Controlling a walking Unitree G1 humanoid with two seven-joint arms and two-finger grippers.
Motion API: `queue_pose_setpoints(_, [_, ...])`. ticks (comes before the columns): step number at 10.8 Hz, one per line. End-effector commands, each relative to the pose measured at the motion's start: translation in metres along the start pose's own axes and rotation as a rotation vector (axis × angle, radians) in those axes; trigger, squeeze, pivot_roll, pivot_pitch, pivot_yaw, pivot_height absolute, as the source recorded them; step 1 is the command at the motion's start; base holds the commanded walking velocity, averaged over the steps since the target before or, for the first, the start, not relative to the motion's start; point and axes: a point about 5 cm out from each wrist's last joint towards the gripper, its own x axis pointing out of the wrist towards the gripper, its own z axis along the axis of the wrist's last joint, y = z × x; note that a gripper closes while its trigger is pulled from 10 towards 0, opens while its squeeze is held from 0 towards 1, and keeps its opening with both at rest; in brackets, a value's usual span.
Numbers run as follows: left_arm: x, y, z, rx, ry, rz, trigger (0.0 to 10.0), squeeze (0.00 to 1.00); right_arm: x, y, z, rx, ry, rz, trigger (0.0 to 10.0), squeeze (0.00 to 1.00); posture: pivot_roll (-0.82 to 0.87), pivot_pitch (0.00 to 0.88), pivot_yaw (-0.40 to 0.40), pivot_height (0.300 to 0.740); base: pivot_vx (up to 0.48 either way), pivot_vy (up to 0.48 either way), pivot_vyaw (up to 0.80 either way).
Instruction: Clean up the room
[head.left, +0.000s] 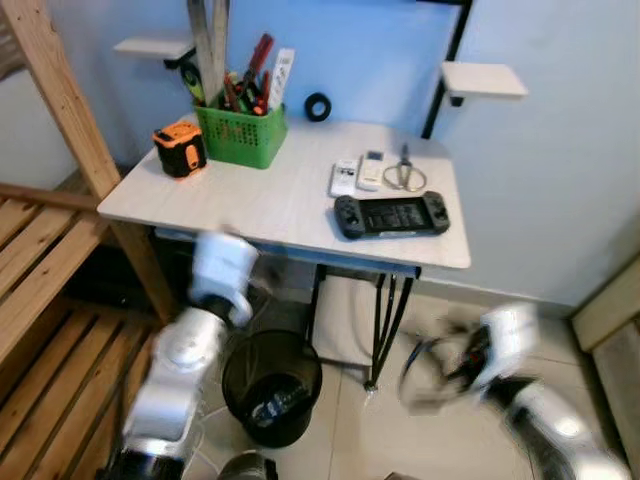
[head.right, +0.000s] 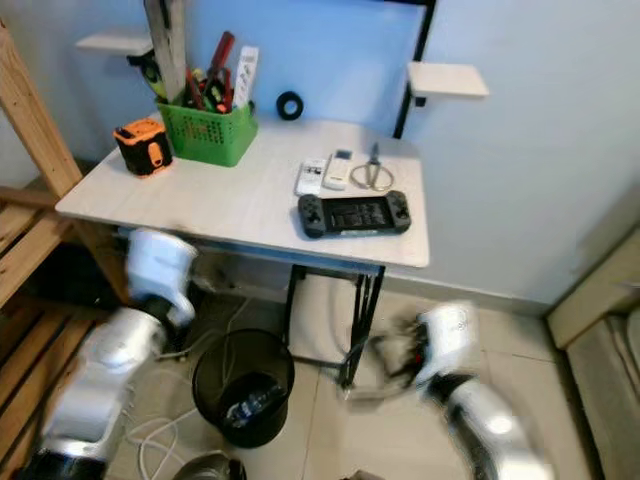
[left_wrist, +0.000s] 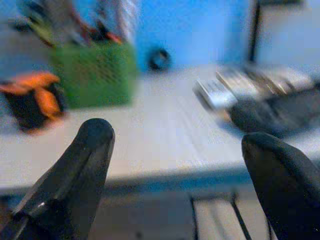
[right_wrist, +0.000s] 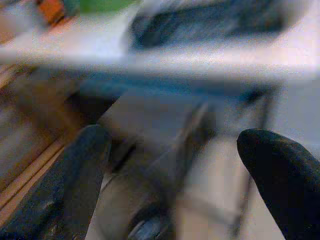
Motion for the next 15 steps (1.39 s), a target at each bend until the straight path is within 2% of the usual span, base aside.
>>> queue_pose_setpoints(1, [0.000,0.004,0.010,0.003,-0.045,0.055,10.0,0.00,0.001,-0.013,0.023,-0.035,-0.114,-0.101,10.0,0.60,0.01,0.000,-0.012,0.716,0.000,0.000,0.00])
queue_pose_setpoints(2, [0.005,0.002,0.023,-0.036,-0.117,0.081,10.0,0.00,0.003,-0.025,0.043,-0.032,-0.234,-0.240,10.0,0.60,0.00,0.000,-0.020,0.716,0.000,0.000,0.00])
queue_pose_setpoints(3, [0.008,0.001,0.022,-0.057,-0.120,0.090,10.0,0.00,0.005,-0.026,0.041,-0.031,-0.241,-0.276,10.0,0.60,0.00,0.000,-0.025,0.716,0.000,0.000,0.00])
queue_pose_setpoints(5, [0.013,0.001,0.018,-0.075,-0.102,0.082,10.0,0.00,0.014,-0.013,0.026,-0.018,-0.189,-0.209,10.0,0.60,-0.01,0.000,-0.026,0.716,0.000,0.000,0.00])
queue_pose_setpoints(6, [0.019,-0.003,0.013,-0.092,-0.087,0.075,10.0,0.00,0.021,-0.001,0.017,-0.049,-0.130,-0.124,10.0,0.60,-0.02,0.000,-0.031,0.716,0.000,-0.439,0.00])
queue_pose_setpoints(7, [0.024,-0.009,0.008,-0.105,-0.072,0.053,10.0,0.00,0.026,0.003,0.017,-0.064,-0.118,-0.096,10.0,0.59,-0.02,0.000,-0.033,0.716,0.000,-0.435,0.00])
queue_pose_setpoints(10, [0.029,-0.023,-0.004,-0.105,-0.036,-0.036,10.0,0.00,0.035,0.002,0.024,-0.107,-0.139,-0.097,10.0,0.60,-0.05,0.000,-0.019,0.716,0.000,-0.429,0.00])
queue_pose_setpoints(15, [0.029,-0.030,-0.022,-0.101,0.016,-0.096,10.0,0.00,0.038,0.005,0.017,-0.108,-0.137,-0.134,10.0,0.60,-0.07,0.000,0.009,0.716,0.000,-0.429,0.00])
